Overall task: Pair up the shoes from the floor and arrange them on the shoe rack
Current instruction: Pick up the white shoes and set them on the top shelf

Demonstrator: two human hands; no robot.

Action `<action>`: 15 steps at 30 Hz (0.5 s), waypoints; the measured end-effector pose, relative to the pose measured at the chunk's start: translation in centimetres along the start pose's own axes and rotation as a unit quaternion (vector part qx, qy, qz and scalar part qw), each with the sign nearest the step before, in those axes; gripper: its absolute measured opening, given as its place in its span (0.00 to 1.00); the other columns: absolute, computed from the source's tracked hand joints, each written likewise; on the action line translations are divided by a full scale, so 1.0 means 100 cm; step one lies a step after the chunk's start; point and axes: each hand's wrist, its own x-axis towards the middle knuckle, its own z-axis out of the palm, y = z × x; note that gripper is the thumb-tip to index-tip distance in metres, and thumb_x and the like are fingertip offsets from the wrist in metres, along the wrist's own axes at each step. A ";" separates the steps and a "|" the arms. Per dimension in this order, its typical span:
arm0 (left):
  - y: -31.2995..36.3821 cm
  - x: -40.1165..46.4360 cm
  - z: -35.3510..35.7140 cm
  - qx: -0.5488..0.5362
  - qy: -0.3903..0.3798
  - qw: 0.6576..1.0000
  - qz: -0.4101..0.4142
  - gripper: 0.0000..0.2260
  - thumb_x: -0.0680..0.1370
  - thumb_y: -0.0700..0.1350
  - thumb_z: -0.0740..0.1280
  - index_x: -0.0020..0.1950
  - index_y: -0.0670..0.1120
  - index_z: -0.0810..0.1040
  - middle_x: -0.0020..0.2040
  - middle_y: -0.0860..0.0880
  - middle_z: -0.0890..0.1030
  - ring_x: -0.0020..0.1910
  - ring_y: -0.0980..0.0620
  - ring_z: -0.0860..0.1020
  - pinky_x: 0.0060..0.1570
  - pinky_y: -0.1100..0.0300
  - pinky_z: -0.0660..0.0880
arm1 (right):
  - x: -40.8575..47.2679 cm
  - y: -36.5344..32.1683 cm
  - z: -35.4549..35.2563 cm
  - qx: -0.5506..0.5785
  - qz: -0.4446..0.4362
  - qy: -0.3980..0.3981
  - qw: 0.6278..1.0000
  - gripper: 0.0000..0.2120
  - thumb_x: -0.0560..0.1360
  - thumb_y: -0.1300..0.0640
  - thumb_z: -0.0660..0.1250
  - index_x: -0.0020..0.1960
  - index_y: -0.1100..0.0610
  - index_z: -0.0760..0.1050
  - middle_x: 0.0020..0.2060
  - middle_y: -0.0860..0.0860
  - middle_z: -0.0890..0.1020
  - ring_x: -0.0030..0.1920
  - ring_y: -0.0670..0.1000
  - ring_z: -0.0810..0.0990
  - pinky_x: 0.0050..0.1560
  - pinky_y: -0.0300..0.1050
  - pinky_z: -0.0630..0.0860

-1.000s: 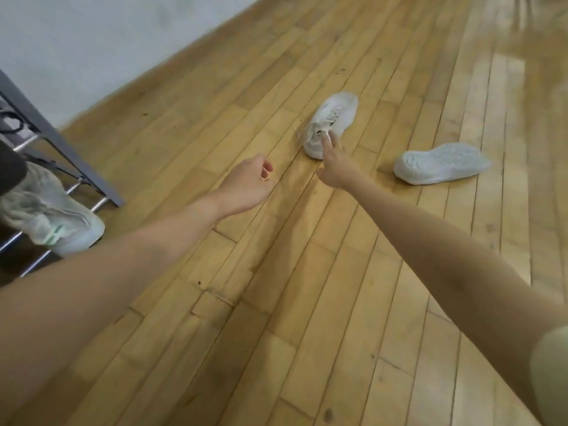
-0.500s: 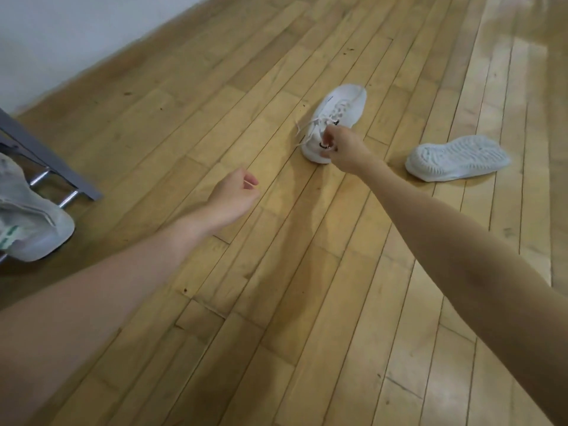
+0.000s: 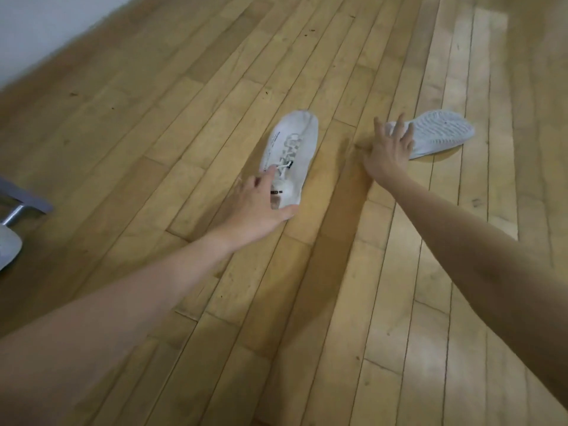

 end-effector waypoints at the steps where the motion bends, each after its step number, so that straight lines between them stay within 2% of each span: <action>1: 0.002 0.001 0.006 0.051 0.005 0.999 0.016 0.33 0.74 0.56 0.68 0.76 0.54 0.58 0.70 0.45 0.66 0.69 0.42 0.64 0.65 0.51 0.64 | 0.009 0.004 0.002 -0.051 -0.004 -0.001 0.999 0.30 0.76 0.64 0.59 0.76 0.52 0.55 0.76 0.63 0.49 0.75 0.68 0.50 0.72 0.61 0.54; 3: 0.000 0.006 0.009 0.095 0.028 0.994 0.035 0.31 0.74 0.54 0.70 0.75 0.53 0.64 0.68 0.44 0.67 0.68 0.41 0.65 0.65 0.53 0.63 | 0.017 0.004 0.006 -0.142 -0.006 0.004 0.990 0.25 0.78 0.63 0.58 0.73 0.54 0.58 0.74 0.68 0.56 0.73 0.69 0.56 0.71 0.61 0.56; 6: -0.008 0.014 0.008 0.050 0.021 0.998 0.027 0.31 0.69 0.54 0.75 0.71 0.52 0.71 0.63 0.46 0.70 0.62 0.46 0.71 0.58 0.58 0.67 | 0.016 0.002 0.007 -0.187 -0.008 0.020 0.982 0.20 0.76 0.65 0.61 0.67 0.58 0.66 0.67 0.69 0.67 0.68 0.69 0.63 0.66 0.59 0.62; 9: -0.008 0.018 0.008 0.042 0.026 0.998 0.027 0.31 0.67 0.52 0.77 0.70 0.53 0.73 0.60 0.48 0.70 0.59 0.48 0.73 0.54 0.62 0.67 | 0.002 0.009 -0.001 -0.053 -0.001 0.086 0.995 0.14 0.76 0.64 0.61 0.62 0.58 0.72 0.57 0.63 0.73 0.59 0.65 0.68 0.53 0.55 0.67; 11: -0.008 0.018 0.007 0.036 0.030 0.999 0.028 0.31 0.68 0.52 0.76 0.69 0.52 0.73 0.60 0.48 0.70 0.60 0.48 0.72 0.54 0.62 0.66 | -0.024 0.006 -0.006 0.063 -0.019 0.154 0.986 0.16 0.76 0.57 0.61 0.64 0.56 0.70 0.60 0.60 0.73 0.58 0.63 0.69 0.52 0.53 0.69; 13: -0.009 0.017 0.008 0.035 0.030 0.998 0.034 0.29 0.70 0.51 0.75 0.70 0.51 0.73 0.60 0.47 0.70 0.61 0.46 0.72 0.58 0.59 0.68 | -0.065 -0.006 -0.010 0.196 -0.020 0.216 0.956 0.18 0.76 0.54 0.62 0.64 0.57 0.68 0.60 0.57 0.73 0.57 0.57 0.71 0.52 0.46 0.71; 15: -0.008 0.014 0.008 0.057 0.024 0.997 0.039 0.27 0.72 0.52 0.73 0.70 0.51 0.72 0.61 0.45 0.70 0.62 0.44 0.72 0.62 0.54 0.70 | -0.117 -0.020 -0.017 0.354 0.009 0.242 0.903 0.19 0.76 0.55 0.64 0.63 0.62 0.66 0.54 0.53 0.73 0.49 0.48 0.73 0.45 0.32 0.70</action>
